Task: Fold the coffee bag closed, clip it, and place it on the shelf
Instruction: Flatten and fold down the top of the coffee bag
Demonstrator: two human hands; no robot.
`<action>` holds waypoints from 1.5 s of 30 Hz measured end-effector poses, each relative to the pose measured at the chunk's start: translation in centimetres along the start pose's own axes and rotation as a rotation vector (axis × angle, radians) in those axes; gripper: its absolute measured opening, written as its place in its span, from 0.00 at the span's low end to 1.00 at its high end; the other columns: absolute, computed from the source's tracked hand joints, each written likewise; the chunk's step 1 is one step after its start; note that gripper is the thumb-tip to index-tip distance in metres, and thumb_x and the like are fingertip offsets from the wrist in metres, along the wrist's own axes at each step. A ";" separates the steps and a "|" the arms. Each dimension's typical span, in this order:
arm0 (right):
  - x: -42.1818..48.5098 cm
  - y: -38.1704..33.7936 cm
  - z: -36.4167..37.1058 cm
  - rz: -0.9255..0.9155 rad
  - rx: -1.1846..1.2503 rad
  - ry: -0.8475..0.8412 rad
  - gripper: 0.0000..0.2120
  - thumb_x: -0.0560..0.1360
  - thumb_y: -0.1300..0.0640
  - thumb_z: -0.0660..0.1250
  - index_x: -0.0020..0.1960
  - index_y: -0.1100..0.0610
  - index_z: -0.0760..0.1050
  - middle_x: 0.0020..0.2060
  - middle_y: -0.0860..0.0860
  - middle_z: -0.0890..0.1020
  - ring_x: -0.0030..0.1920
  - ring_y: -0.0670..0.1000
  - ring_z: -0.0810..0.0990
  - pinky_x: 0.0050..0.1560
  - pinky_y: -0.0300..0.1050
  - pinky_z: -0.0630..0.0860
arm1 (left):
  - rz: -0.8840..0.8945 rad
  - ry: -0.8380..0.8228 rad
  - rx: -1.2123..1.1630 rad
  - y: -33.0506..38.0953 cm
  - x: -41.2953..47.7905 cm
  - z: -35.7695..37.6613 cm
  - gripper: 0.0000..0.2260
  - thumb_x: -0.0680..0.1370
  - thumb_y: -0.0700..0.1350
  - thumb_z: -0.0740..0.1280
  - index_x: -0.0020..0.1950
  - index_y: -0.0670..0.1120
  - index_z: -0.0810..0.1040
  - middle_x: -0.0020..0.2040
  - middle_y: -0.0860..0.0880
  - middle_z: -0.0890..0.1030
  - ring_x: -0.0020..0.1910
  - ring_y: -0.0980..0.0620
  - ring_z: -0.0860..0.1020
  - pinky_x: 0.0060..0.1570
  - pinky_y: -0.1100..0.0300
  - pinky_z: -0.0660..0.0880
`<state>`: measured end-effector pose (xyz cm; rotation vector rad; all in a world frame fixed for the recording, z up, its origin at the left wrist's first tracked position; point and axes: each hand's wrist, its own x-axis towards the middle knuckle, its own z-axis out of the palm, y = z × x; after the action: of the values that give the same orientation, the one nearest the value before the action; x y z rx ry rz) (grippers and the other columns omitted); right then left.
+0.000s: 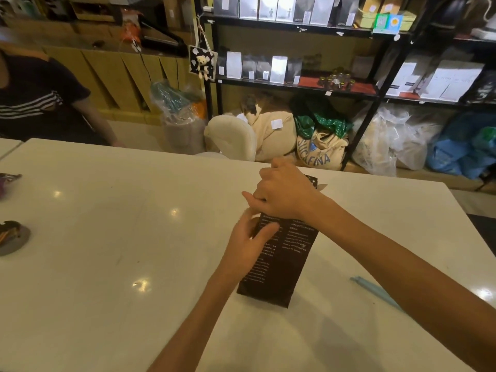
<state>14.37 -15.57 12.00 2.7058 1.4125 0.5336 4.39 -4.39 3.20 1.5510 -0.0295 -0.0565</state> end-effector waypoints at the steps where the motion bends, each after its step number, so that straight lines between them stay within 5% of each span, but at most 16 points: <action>1: 0.0 -0.1 -0.1 -0.008 0.003 -0.010 0.27 0.82 0.48 0.57 0.29 0.55 0.82 0.22 0.50 0.74 0.27 0.50 0.66 0.42 0.48 0.68 | -0.010 0.002 0.048 0.1 0.6 0.4 0.07 0.78 0.51 0.68 0.55 0.55 0.78 0.48 0.55 0.87 0.50 0.51 0.85 0.49 0.61 0.81; 5: -0.8 1.8 -0.6 0.038 -0.007 -0.014 0.29 0.82 0.47 0.55 0.29 0.55 0.82 0.22 0.49 0.73 0.28 0.52 0.70 0.47 0.49 0.70 | -0.111 -0.021 0.011 -3.0 -0.9 0.4 0.06 0.79 0.46 0.68 0.50 0.49 0.84 0.46 0.51 0.88 0.46 0.49 0.86 0.48 0.57 0.83; 11: -1.2 1.6 0.3 0.025 0.001 0.039 0.27 0.81 0.50 0.60 0.26 0.55 0.80 0.19 0.49 0.71 0.25 0.49 0.62 0.43 0.47 0.62 | -0.151 0.006 -0.001 -6.5 -3.4 -0.1 0.06 0.80 0.41 0.67 0.50 0.48 0.85 0.47 0.47 0.87 0.47 0.50 0.86 0.48 0.58 0.82; 18: -0.8 2.0 0.8 -0.033 0.058 0.025 0.26 0.81 0.50 0.61 0.27 0.55 0.82 0.20 0.50 0.73 0.26 0.49 0.63 0.43 0.53 0.72 | -0.188 0.002 -0.032 -7.8 -4.6 -1.0 0.07 0.80 0.42 0.67 0.51 0.51 0.84 0.49 0.48 0.87 0.49 0.50 0.85 0.48 0.61 0.80; 23: -0.6 1.7 0.7 -0.031 0.023 -0.072 0.28 0.82 0.43 0.57 0.32 0.54 0.83 0.25 0.49 0.77 0.31 0.50 0.69 0.46 0.52 0.70 | -0.199 0.006 -0.026 -8.2 -4.5 -1.2 0.06 0.81 0.39 0.66 0.52 0.48 0.82 0.49 0.47 0.86 0.49 0.49 0.85 0.47 0.61 0.80; 26: -0.9 3.6 -0.6 0.186 0.051 0.117 0.27 0.80 0.37 0.50 0.43 0.50 0.83 0.39 0.48 0.85 0.46 0.52 0.78 0.56 0.50 0.66 | -0.186 0.052 -0.033 -8.5 -4.0 -0.8 0.06 0.81 0.40 0.64 0.54 0.42 0.80 0.49 0.45 0.86 0.49 0.45 0.85 0.50 0.54 0.82; 29: -4.8 5.2 -0.2 0.649 0.496 0.536 0.19 0.80 0.37 0.55 0.64 0.44 0.74 0.63 0.48 0.80 0.64 0.47 0.72 0.64 0.39 0.63 | -0.205 0.132 -0.068 -8.7 -3.6 -0.5 0.06 0.82 0.40 0.63 0.53 0.45 0.80 0.50 0.45 0.86 0.51 0.43 0.84 0.52 0.49 0.81; 33: -12.0 -0.9 5.5 1.122 1.242 0.224 0.42 0.70 0.31 0.62 0.79 0.46 0.56 0.75 0.50 0.67 0.71 0.47 0.68 0.69 0.50 0.69 | -0.230 0.149 -0.116 -8.6 -2.9 -0.2 0.07 0.82 0.40 0.62 0.54 0.47 0.80 0.52 0.45 0.86 0.52 0.43 0.84 0.53 0.45 0.81; 35: -13.9 -4.6 8.0 1.180 1.556 0.133 0.40 0.69 0.30 0.64 0.76 0.48 0.64 0.71 0.52 0.75 0.66 0.50 0.77 0.63 0.50 0.77 | -0.225 0.117 -0.107 -8.6 -2.8 0.2 0.08 0.82 0.40 0.62 0.55 0.47 0.80 0.52 0.46 0.86 0.53 0.43 0.84 0.54 0.46 0.80; 37: -14.5 -6.8 9.8 1.240 1.712 0.258 0.32 0.69 0.33 0.67 0.66 0.52 0.76 0.59 0.53 0.85 0.55 0.52 0.85 0.51 0.45 0.83 | -0.217 0.070 -0.072 -8.6 -2.8 0.5 0.08 0.82 0.39 0.62 0.56 0.47 0.79 0.52 0.46 0.86 0.54 0.44 0.84 0.54 0.50 0.80; 41: -13.3 -8.4 10.4 1.397 1.552 0.506 0.14 0.76 0.42 0.68 0.51 0.51 0.83 0.45 0.51 0.88 0.45 0.53 0.88 0.39 0.41 0.83 | -0.238 -0.038 -0.084 -7.5 -2.8 0.4 0.12 0.82 0.39 0.63 0.65 0.47 0.72 0.59 0.45 0.82 0.55 0.53 0.83 0.50 0.61 0.80; 45: -12.9 -8.3 9.8 1.354 1.558 0.535 0.08 0.77 0.47 0.68 0.48 0.50 0.83 0.43 0.51 0.89 0.43 0.53 0.88 0.37 0.40 0.82 | -0.049 0.008 0.068 -3.3 0.6 -0.5 0.25 0.79 0.44 0.68 0.73 0.52 0.62 0.61 0.55 0.78 0.56 0.65 0.79 0.50 0.65 0.78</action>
<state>4.23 -19.90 -2.46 4.6959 -1.0838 -0.0332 4.96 -3.95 -0.11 1.6197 0.0135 -0.0886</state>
